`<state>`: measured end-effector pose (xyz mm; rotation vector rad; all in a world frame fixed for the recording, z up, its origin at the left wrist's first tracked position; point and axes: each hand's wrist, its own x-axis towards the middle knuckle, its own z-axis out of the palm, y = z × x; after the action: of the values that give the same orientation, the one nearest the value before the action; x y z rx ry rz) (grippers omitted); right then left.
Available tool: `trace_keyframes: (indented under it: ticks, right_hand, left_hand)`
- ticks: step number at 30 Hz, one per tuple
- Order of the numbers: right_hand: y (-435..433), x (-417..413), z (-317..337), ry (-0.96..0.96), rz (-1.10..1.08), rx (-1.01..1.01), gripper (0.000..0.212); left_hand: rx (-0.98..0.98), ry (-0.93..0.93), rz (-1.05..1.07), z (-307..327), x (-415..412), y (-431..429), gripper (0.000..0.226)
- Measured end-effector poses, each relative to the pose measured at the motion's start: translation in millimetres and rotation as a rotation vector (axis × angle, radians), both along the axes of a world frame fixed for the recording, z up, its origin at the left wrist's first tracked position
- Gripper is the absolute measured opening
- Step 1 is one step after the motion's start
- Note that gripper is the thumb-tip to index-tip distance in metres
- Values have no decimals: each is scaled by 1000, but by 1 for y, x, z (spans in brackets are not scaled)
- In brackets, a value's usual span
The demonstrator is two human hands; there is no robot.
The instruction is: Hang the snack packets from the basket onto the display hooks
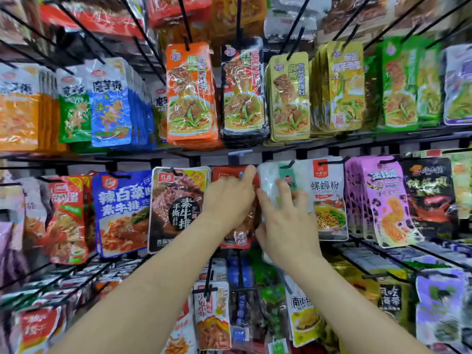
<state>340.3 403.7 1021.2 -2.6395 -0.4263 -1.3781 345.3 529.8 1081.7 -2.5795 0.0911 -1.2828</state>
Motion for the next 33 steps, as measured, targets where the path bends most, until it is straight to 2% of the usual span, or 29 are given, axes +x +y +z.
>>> trace_keyframes:
  ticks: [4,8,11,13,15,17,19,21,23,27,33]
  right_hand:
    - [-6,10,-4,-66,5,-21,71]
    - [-3,13,-5,-98,60,6,60]
    - [-8,14,-10,-104,186,52,56]
    - [-13,12,-10,-95,289,85,56]
    - [-21,9,-9,-48,441,194,53]
    - [-30,6,-9,-50,498,313,52]
    - [-35,3,-10,-38,378,307,65]
    - [-33,2,-13,116,286,299,92]
    - [-26,3,-17,178,268,320,107]
    - [-13,7,-19,127,206,399,104]
    - [0,7,-13,181,134,541,95]
  left_hand:
    - [108,7,7,-7,0,13,38]
    - [49,-46,-63,-6,-2,8,19]
    - [-3,-57,-92,-8,-5,1,24]
    - [-40,-69,-135,-9,-9,-2,35]
    - [-91,-144,-251,-16,-20,2,48]
    - [-175,-250,-380,-30,-34,11,46]
    - [-277,-267,-330,-47,-41,21,49]
    - [-426,-122,-209,-54,-41,25,66]
    - [-510,19,-151,-55,-39,21,82]
    - [-502,69,-41,-49,-27,12,98]
    - [-548,46,95,-50,-25,-4,89]
